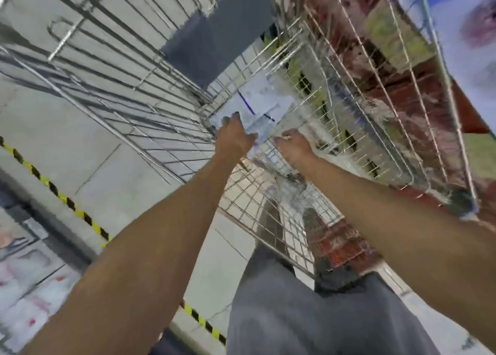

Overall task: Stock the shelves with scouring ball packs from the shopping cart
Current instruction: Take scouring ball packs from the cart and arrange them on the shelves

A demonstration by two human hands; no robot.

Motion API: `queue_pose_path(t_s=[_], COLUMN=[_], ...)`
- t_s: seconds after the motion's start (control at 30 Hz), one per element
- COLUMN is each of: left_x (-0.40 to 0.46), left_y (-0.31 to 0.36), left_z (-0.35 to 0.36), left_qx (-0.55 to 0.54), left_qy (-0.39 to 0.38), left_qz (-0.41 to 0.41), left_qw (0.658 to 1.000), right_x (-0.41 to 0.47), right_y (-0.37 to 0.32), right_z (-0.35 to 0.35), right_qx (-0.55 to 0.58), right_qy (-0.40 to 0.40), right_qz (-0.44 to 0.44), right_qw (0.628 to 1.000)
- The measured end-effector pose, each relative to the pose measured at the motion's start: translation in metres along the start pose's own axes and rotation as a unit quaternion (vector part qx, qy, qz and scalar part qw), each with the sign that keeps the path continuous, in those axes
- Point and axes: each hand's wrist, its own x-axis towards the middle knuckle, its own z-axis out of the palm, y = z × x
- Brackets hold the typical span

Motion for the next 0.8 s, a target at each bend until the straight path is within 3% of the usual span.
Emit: queue_pose_path(t_s=[0.13,0.3,0.53,0.67,0.8], left_x=[0.053,0.084,0.091,0.084,0.065], left_y=[-0.001,-0.011,-0.011,-0.003,0.009], left_z=[0.006,0.013,0.007,-0.013,-0.017], left_qx=[0.027,0.041,0.094,0.024,-0.191], left_qy=[-0.030,-0.033,-0.003,-0.012,-0.117], left_qz=[-0.010,0.005,0.022,0.019,0.038], left_qw=[0.999,0.999,0.995,0.999,0.974], right_x=[0.047,0.068,0.070,0.050,0.026], right_y=[0.000,0.005,-0.014,-0.017,0.001], right_z=[0.015,0.031,0.058,0.059,0.035], right_qx=[0.151,0.252,0.302,0.382,0.413], right_qy=[0.029,0.039,0.118,0.120,0.121], right_qz=[0.061,0.089,0.087,0.075,0.048], right_qw=[0.986,0.963,0.942,0.913,0.901])
